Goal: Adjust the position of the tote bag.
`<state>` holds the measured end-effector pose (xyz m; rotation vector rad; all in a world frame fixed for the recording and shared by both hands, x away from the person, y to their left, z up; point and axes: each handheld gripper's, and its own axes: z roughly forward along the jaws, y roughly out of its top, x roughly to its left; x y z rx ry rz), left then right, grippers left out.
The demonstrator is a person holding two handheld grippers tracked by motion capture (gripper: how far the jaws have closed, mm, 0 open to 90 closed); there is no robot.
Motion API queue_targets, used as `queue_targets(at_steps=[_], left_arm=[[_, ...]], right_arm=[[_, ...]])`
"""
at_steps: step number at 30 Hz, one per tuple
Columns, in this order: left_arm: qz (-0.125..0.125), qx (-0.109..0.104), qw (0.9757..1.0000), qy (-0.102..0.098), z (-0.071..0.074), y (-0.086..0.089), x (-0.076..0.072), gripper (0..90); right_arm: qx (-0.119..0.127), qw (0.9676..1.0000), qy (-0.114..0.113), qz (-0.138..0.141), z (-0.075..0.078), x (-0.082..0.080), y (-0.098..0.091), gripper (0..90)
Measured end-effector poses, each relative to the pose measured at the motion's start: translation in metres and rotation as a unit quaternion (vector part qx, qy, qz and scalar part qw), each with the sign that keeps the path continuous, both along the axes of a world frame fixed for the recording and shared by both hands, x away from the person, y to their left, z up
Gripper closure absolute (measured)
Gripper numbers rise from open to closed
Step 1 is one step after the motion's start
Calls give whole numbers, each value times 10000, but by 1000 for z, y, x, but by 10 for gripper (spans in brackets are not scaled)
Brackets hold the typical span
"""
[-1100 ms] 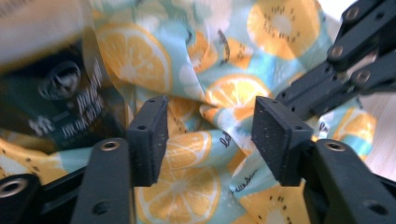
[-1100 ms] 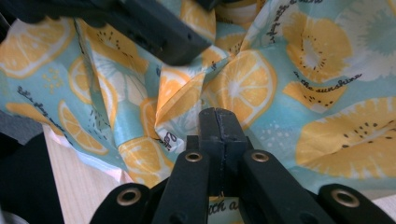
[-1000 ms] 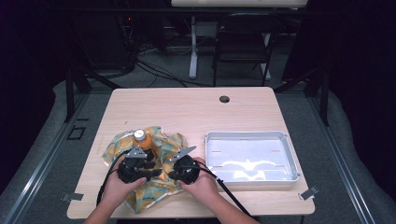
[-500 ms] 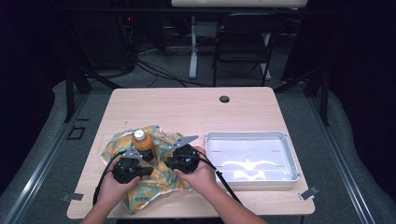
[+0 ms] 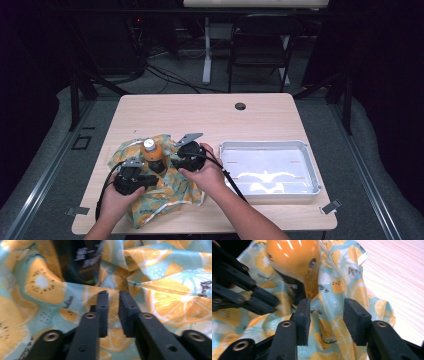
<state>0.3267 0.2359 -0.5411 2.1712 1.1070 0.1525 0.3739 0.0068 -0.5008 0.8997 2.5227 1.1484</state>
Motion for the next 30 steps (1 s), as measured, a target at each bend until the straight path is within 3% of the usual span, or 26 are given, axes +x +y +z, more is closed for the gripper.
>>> queue_targets(at_steps=[6, 10, 13, 16, 19, 26, 28, 30], left_arm=[[297, -41, 9995, -97, 2, 5, 2, 586], [462, 47, 9987, -204, 1, 7, 3, 509], [539, 76, 9982, -255, 1, 10, 5, 477], [613, 39, 9977, -272, 0, 12, 8, 468], [588, -126, 9979, -236, 2, 13, 10, 456], [612, -56, 9980, -148, -2, 8, 14, 436], [636, -9, 9979, -149, -4, 6, 15, 479], [624, 110, 9979, -151, -6, 5, 16, 584]], right_arm=[[-221, 9998, 26, -12, -11, 9, 6, 540], [-395, 9992, 56, -10, -19, 14, 8, 531], [-389, 9992, 109, -26, -23, 16, 10, 536], [-397, 9991, 178, 10, -26, 17, 12, 540], [-310, 9992, 265, -6, -28, 17, 13, 545], [-342, 9989, 317, 50, -30, 16, 16, 569], [-297, 9990, 336, 37, -31, 16, 17, 589], [-364, 9988, 332, 77, -32, 15, 18, 626]])
